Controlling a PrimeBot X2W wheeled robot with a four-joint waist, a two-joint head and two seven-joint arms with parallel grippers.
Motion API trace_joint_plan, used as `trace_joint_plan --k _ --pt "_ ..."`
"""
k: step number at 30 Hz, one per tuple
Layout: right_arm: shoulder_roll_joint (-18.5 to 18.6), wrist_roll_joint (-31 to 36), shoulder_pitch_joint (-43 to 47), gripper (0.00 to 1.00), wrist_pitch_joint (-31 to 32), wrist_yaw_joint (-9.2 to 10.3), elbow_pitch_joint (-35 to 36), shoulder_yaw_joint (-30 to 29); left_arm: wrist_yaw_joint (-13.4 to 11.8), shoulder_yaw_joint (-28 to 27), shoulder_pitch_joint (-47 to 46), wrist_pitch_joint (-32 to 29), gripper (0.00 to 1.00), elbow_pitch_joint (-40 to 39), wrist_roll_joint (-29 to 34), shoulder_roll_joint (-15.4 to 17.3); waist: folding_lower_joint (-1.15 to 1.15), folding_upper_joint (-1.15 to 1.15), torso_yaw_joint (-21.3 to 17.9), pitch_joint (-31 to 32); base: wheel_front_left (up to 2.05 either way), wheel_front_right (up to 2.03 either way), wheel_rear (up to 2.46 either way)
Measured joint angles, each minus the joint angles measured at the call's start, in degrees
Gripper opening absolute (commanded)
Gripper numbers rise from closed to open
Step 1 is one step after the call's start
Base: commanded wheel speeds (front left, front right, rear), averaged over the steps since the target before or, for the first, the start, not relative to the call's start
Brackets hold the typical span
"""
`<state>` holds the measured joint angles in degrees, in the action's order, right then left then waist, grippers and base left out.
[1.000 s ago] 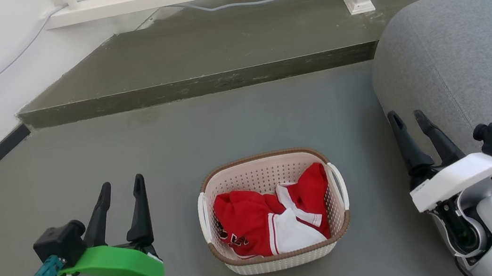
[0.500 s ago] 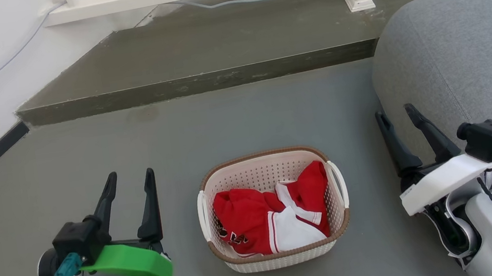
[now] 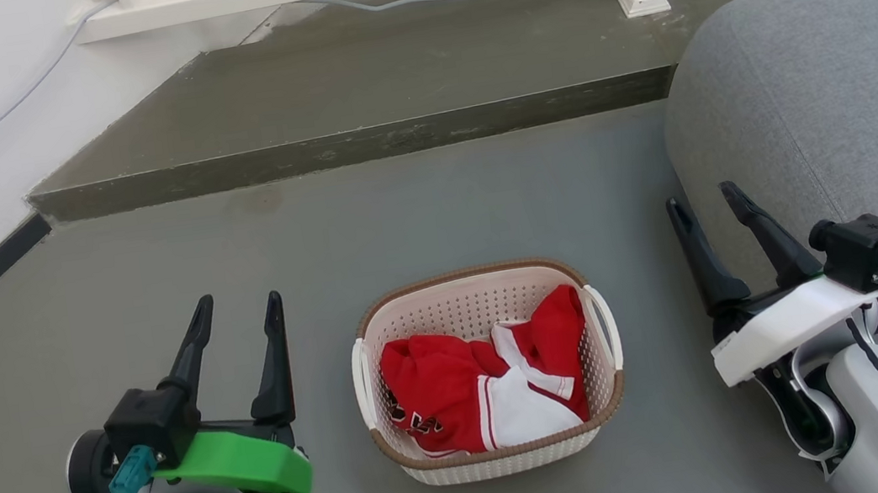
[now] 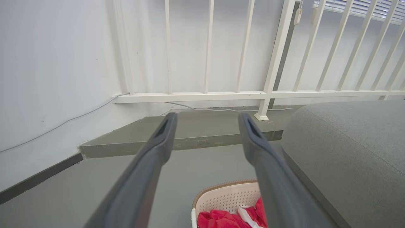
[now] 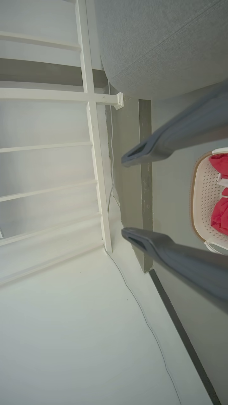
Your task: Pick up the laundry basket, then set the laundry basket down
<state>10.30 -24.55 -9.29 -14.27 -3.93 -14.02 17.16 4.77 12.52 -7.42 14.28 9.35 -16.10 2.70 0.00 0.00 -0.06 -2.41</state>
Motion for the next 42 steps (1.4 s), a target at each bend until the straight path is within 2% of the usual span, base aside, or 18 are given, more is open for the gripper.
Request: trace_joint_plan --k 16,30,42 --pt "-0.32 0.32 -0.02 1.0 0.0 -0.08 -1.22 -1.57 0.07 0.05 -0.63 0.15 1.0 0.07 -0.04 -0.11 0.0 0.0 -0.37 -3.23 0.0 0.0 0.0" --pt "0.23 0.32 -4.98 1.0 -0.01 -0.26 -2.77 -3.63 0.0 0.16 -6.44 0.15 1.0 3.61 -1.14 -0.29 0.0 0.0 -1.27 -11.97 0.0 0.0 0.0" --pt "-0.02 -0.91 -11.35 1.0 -0.09 -0.99 -8.38 -4.15 -0.25 0.35 -14.14 0.16 1.0 9.94 -3.45 -0.53 0.01 0.0 -2.08 -20.59 0.0 0.0 0.0"
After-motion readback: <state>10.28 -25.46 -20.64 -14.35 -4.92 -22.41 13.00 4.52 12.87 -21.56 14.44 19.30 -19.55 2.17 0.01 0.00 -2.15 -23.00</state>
